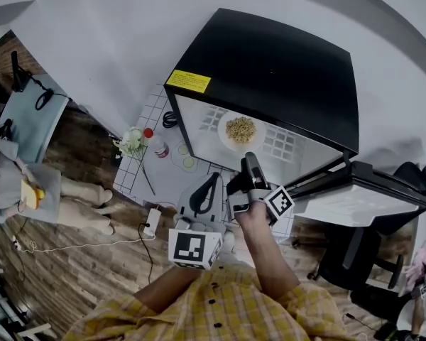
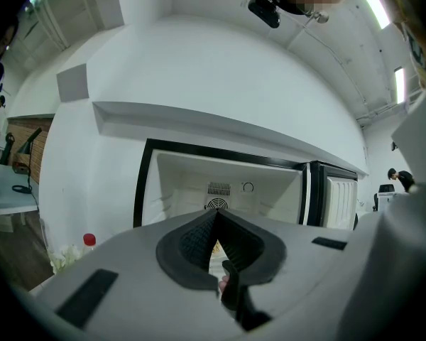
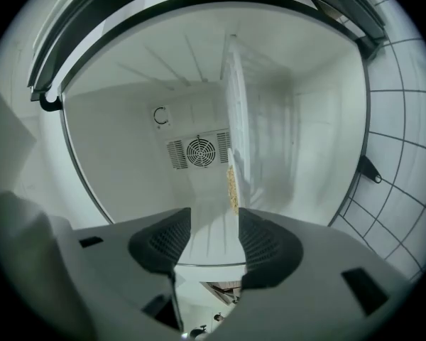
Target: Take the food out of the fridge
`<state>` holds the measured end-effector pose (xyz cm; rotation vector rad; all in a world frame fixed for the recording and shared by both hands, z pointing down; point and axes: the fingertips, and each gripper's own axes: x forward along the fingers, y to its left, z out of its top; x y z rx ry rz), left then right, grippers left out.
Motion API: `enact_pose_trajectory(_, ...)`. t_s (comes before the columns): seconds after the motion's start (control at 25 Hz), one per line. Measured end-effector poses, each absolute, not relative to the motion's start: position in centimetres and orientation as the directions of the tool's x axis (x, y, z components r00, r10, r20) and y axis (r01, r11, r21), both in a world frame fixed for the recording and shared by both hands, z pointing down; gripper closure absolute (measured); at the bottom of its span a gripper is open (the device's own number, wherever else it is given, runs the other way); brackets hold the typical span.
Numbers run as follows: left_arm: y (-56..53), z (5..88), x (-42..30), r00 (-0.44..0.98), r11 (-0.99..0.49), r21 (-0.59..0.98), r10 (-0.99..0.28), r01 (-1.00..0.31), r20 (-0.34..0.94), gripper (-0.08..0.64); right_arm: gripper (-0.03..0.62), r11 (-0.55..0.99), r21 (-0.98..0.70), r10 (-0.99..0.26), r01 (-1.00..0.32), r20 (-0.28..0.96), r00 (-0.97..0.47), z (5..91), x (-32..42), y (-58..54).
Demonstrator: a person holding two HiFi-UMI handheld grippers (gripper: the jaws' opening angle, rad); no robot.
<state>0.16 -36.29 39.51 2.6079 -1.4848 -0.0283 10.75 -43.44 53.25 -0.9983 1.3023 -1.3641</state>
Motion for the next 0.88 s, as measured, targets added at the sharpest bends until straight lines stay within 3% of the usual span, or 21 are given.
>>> enact_pose_trajectory(0.6, -36.0, 40.2, -0.2, 0.508, -0.498, 0.119, -0.859, -0.859, 0.067, 0.554, 0.403, -0.055, -0.989, -0.978, 0.135, 0.026, -0.205, 56.7, 9.3, -47.4)
enact_pose_trajectory(0.72, -35.9, 40.4, 0.1, 0.512, -0.5, 0.135, -0.856, -0.855, 0.074, 0.554, 0.431, -0.06, -0.988, -0.982, 0.143, 0.032, -0.187, 56.9, 9.6, -47.8)
enact_pose_trajectory(0.88, -35.5, 40.8, 0.7, 0.533, -0.52, 0.144, -0.843, -0.842, 0.07, 0.554, 0.52, -0.049, -0.992, -0.98, 0.115, 0.026, -0.197, 56.7, 9.8, -48.0)
